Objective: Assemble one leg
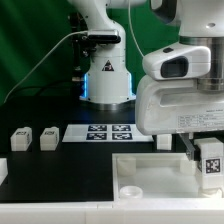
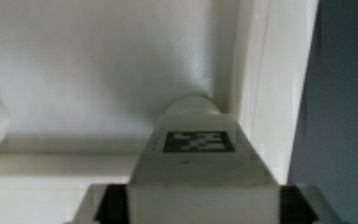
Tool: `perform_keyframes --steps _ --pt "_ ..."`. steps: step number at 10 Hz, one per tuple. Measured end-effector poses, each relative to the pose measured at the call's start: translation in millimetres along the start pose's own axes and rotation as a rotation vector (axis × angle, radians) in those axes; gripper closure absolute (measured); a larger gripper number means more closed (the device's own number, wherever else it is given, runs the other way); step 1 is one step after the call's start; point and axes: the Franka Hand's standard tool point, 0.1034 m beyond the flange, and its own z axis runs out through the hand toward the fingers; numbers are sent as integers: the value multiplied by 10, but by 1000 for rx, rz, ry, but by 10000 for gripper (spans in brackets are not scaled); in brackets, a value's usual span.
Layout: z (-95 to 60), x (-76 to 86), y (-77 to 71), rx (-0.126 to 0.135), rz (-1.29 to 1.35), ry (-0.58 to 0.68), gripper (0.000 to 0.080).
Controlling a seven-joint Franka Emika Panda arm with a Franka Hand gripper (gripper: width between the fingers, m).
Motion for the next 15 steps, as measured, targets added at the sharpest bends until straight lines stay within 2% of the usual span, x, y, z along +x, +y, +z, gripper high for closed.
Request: perform_keyframes --steps 5,7,8,9,10,13,15 --pt "15 -6 -23 11 517 -7 509" --pt "21 15 -26 31 820 -15 509" --pt "27 22 -17 64 1001 -18 508" --pt "34 19 8 123 1184 -34 508" --pt "34 5 4 148 1305 -46 508" --pt "32 7 -7 148 1554 -65 508" --pt "34 6 -7 149 1530 -65 508"
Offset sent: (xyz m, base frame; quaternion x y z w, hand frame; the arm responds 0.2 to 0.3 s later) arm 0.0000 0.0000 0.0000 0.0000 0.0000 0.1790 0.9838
